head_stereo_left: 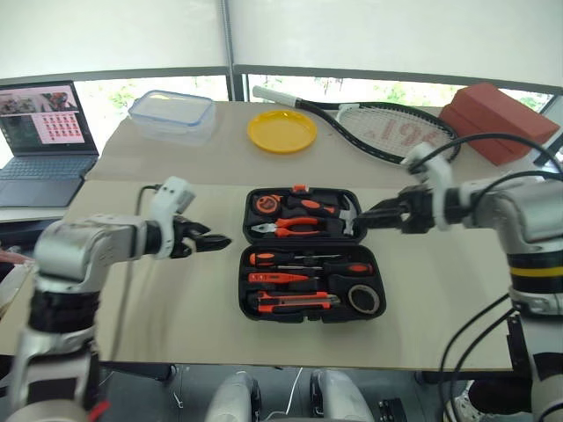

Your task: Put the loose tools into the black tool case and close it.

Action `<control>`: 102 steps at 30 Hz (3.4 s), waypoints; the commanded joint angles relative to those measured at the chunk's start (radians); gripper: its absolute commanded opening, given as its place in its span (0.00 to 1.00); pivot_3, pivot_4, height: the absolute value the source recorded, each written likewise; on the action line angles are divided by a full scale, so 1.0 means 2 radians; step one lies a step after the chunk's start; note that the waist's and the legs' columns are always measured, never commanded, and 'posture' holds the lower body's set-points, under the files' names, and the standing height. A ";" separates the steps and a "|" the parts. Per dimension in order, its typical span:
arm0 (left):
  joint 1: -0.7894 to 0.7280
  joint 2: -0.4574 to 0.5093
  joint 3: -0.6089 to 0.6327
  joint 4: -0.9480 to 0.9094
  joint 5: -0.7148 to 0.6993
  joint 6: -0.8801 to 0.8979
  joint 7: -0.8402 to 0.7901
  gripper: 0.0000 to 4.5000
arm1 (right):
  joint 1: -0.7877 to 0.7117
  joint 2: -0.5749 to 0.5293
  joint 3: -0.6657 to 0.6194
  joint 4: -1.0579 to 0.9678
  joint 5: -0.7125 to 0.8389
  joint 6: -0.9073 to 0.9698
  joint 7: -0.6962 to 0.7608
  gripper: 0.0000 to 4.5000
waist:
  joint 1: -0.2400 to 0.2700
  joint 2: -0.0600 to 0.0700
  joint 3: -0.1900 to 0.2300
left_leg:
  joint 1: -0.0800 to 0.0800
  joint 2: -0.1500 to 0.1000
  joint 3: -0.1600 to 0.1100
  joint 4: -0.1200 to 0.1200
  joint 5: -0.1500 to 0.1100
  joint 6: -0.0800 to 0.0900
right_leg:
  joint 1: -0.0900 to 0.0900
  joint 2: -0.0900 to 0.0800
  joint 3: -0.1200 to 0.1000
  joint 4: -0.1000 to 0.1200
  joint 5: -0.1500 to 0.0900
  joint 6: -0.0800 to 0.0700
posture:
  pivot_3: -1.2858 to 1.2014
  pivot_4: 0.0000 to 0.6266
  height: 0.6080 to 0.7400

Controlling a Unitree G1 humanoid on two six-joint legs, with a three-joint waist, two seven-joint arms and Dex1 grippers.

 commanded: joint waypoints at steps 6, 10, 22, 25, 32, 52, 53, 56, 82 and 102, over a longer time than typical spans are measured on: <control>-0.056 -0.066 0.031 0.065 0.047 -0.007 0.113 1.00 | -0.079 0.053 0.036 0.151 -0.075 -0.043 -0.083 0.99 | -0.008 0.000 0.000 | -0.003 0.000 0.000 -0.001 0.001 -0.001 | -0.002 0.000 0.000 0.000 0.001 0.001 | 0.52 0.24 1.00; -0.068 -0.088 0.040 0.079 0.045 -0.010 0.125 1.00 | -0.091 0.065 0.044 0.186 -0.093 -0.061 -0.091 0.99 | -0.011 0.000 0.000 | -0.004 0.000 0.000 -0.001 0.001 -0.001 | -0.003 0.000 -0.001 -0.001 0.001 0.001 | 0.52 0.24 1.00; -0.069 -0.109 0.033 0.071 0.033 0.042 0.129 1.00 | -0.088 0.049 0.042 0.205 -0.101 -0.032 -0.082 0.99 | -0.013 0.000 0.000 | -0.004 0.001 0.000 -0.001 0.001 -0.001 | -0.003 0.000 0.000 0.000 0.001 0.001 | 0.52 0.24 1.00; -0.067 -0.111 0.029 0.083 0.042 0.031 0.138 1.00 | -0.082 0.053 0.038 0.203 -0.098 -0.023 -0.087 0.99 | -0.013 0.000 0.000 | -0.004 0.001 0.000 -0.001 0.001 -0.001 | -0.003 0.000 0.000 0.000 0.001 0.001 | 0.52 0.24 1.00; -0.058 -0.134 0.035 0.103 0.061 -0.006 0.164 1.00 | -0.081 0.076 0.016 0.233 -0.099 -0.024 -0.115 0.54 | -0.010 0.000 0.000 | -0.004 0.000 0.000 -0.001 0.001 -0.001 | -0.002 0.000 0.000 0.000 0.001 0.001 | 0.52 0.24 1.00; -0.016 -0.180 0.109 0.088 0.024 -0.090 0.147 0.02 | -0.073 0.114 -0.077 0.231 -0.067 -0.051 -0.141 0.00 | -0.011 0.000 -0.001 | 0.000 0.000 -0.001 -0.001 0.001 -0.001 | 0.000 -0.002 0.000 0.001 0.001 0.001 | 0.52 0.24 1.00; -0.010 -0.181 0.115 0.080 0.018 -0.108 0.140 0.02 | -0.069 0.114 -0.086 0.221 -0.063 -0.056 -0.141 0.00 | -0.012 0.000 -0.001 | 0.000 0.000 -0.001 -0.001 0.001 -0.001 | 0.000 -0.002 0.000 0.000 0.001 0.001 | 0.52 0.24 1.00; 0.010 -0.172 0.110 0.058 0.008 -0.163 0.108 0.02 | -0.030 0.097 -0.081 0.148 -0.062 -0.124 -0.116 0.00 | -0.013 0.000 -0.001 | -0.001 0.000 -0.001 -0.001 0.002 -0.002 | -0.001 -0.002 0.000 0.001 0.002 0.000 | 0.52 0.24 1.00; 0.263 0.055 -0.066 0.116 0.276 -1.024 -0.054 0.57 | 0.277 -0.046 -0.061 0.130 -0.269 -0.892 -0.151 0.99 | -0.012 -0.001 -0.001 | 0.000 0.002 0.004 -0.003 0.000 0.002 | 0.000 -0.002 0.000 -0.005 0.002 0.000 | 0.52 0.24 1.00; 0.087 0.003 -0.103 0.193 0.168 -0.684 -0.173 0.00 | 0.557 -0.148 -0.123 -0.189 -0.065 -0.617 0.053 0.02 | -0.001 -0.001 -0.001 | 0.006 0.002 0.002 -0.001 -0.002 0.005 | 0.007 0.000 0.000 -0.006 0.002 0.001 | 0.52 0.24 1.00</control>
